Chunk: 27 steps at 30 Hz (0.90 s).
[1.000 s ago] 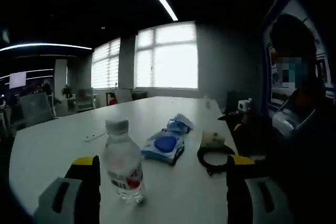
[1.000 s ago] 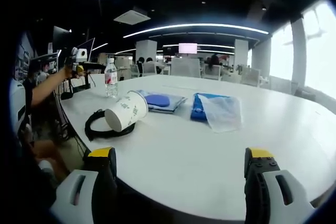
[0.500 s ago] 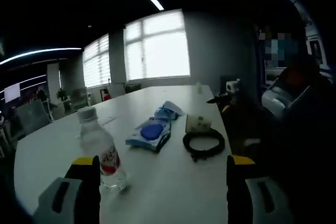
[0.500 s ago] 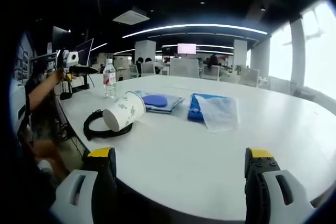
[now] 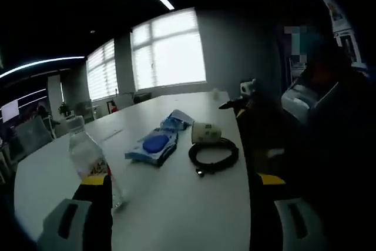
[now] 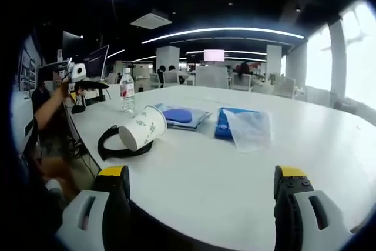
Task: Arrange the tabletop items into an orderly group along one side of the table until the central work area is clear of visible clutter.
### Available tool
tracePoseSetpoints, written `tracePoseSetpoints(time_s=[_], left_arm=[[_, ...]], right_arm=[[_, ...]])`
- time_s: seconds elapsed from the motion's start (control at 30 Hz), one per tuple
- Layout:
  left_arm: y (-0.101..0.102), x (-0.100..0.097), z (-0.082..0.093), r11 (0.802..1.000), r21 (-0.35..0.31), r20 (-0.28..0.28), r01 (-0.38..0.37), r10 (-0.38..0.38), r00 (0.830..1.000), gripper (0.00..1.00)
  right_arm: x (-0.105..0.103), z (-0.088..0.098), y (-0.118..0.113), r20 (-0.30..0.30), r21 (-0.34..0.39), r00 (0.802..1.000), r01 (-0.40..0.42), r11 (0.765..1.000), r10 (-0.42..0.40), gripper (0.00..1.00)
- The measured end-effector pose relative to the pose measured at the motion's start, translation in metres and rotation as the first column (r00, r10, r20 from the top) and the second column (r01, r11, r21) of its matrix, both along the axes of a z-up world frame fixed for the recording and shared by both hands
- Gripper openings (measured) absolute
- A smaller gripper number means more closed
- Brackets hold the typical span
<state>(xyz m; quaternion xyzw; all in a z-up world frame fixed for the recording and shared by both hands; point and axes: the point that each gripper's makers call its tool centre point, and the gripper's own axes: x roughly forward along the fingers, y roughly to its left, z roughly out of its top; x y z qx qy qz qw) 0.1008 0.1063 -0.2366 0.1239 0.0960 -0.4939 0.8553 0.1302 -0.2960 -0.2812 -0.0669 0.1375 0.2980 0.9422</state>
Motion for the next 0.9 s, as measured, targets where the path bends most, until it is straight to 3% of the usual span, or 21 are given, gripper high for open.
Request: tracePoseSetpoints(time_s=[0.23,0.4,0.53,0.77,0.8,0.9], left_arm=[[0.006,-0.007,-0.011,0.996,-0.026,-0.049,-0.081,0.080,0.996,1.00],[0.008,-0.010,-0.023,0.996,-0.002,-0.058,-0.085,0.085,0.995,1.00],[0.005,-0.013,-0.027,0.995,-0.018,-0.074,-0.098,0.096,0.993,1.00],[0.006,-0.018,-0.027,0.989,-0.025,-0.038,-0.143,0.142,0.989,1.00],[0.008,-0.017,-0.028,0.987,-0.007,-0.013,-0.160,0.160,0.987,1.00],[0.008,-0.020,-0.028,0.985,-0.009,-0.007,-0.170,0.170,0.985,1.00]], right_arm=[[-0.001,0.001,0.002,-0.006,-0.004,1.000,-0.023,1.000,0.023,0.99],[0.000,0.004,0.005,-0.003,0.003,0.999,-0.036,0.999,0.036,0.99],[0.002,0.007,0.014,-0.005,-0.005,0.997,-0.080,0.997,0.080,0.97],[0.008,0.015,0.024,0.001,-0.007,0.994,-0.110,0.994,0.110,0.97],[0.009,0.014,0.026,-0.001,-0.006,0.994,-0.111,0.994,0.111,0.97],[0.010,0.010,0.033,-0.005,-0.009,0.994,-0.108,0.994,0.108,0.97]])
